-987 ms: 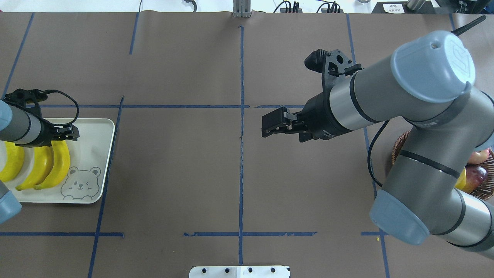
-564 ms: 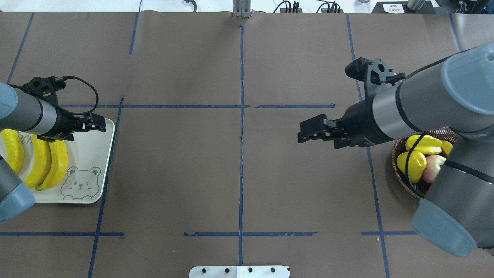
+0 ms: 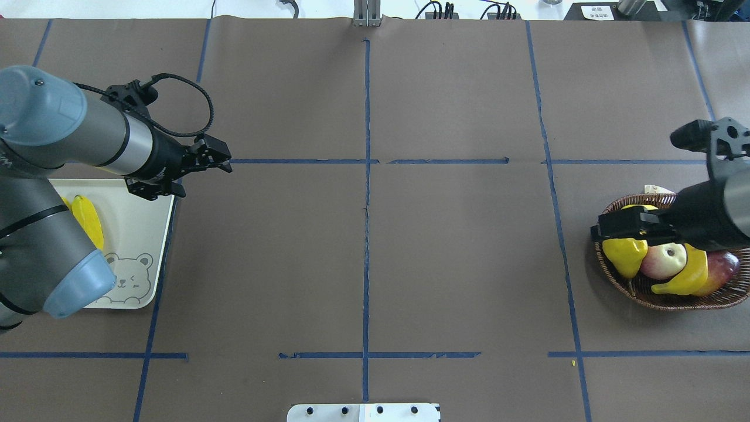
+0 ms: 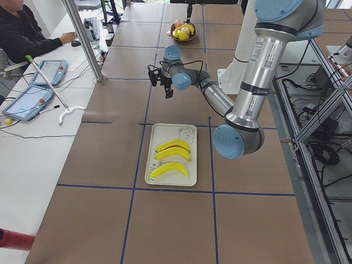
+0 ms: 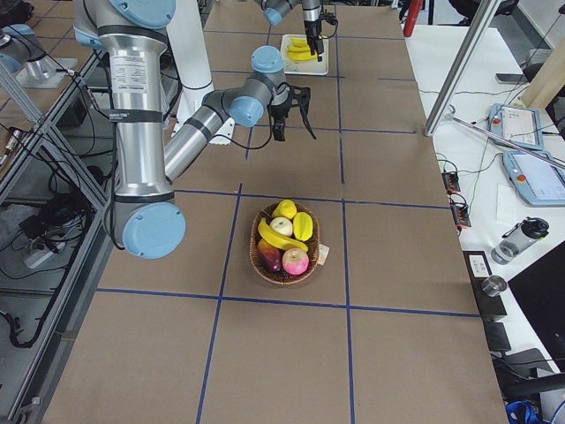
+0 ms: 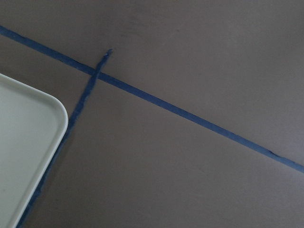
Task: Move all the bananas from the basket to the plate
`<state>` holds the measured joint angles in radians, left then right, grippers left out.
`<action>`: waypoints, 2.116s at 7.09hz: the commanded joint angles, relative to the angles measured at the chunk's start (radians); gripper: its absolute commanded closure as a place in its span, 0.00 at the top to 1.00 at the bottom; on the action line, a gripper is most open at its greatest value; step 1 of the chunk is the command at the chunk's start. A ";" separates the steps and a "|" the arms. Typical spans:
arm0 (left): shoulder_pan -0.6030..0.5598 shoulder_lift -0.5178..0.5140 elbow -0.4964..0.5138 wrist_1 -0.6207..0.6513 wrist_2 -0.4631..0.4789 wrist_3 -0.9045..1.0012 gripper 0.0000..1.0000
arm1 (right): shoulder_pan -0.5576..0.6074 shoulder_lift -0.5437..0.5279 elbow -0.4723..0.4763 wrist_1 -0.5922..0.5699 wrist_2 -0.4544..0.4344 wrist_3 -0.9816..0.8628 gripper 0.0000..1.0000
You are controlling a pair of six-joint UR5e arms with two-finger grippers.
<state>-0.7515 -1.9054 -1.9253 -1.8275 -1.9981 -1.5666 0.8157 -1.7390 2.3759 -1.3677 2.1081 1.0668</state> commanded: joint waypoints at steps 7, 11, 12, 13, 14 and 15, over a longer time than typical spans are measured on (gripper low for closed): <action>0.037 -0.084 0.017 0.020 0.007 -0.072 0.99 | 0.152 -0.254 -0.476 0.590 0.168 0.081 1.00; 0.044 -0.086 0.019 0.020 0.007 -0.072 0.99 | 0.100 -0.222 -0.527 0.592 0.158 0.093 1.00; 0.044 -0.084 0.019 0.020 0.007 -0.072 0.99 | 0.100 -0.221 -0.540 0.592 0.158 0.091 1.00; 0.044 -0.084 0.019 0.020 0.008 -0.070 0.99 | 0.099 -0.221 -0.547 0.592 0.158 0.093 1.00; 0.044 -0.084 0.019 0.020 0.009 -0.070 0.99 | 0.094 -0.221 -0.547 0.592 0.156 0.093 0.98; 0.044 -0.083 0.019 0.020 0.009 -0.070 0.99 | 0.091 -0.220 -0.547 0.592 0.141 0.097 0.83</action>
<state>-0.7072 -1.9892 -1.9068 -1.8071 -1.9898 -1.6369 0.9107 -1.9603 1.8302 -0.7762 2.2609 1.1606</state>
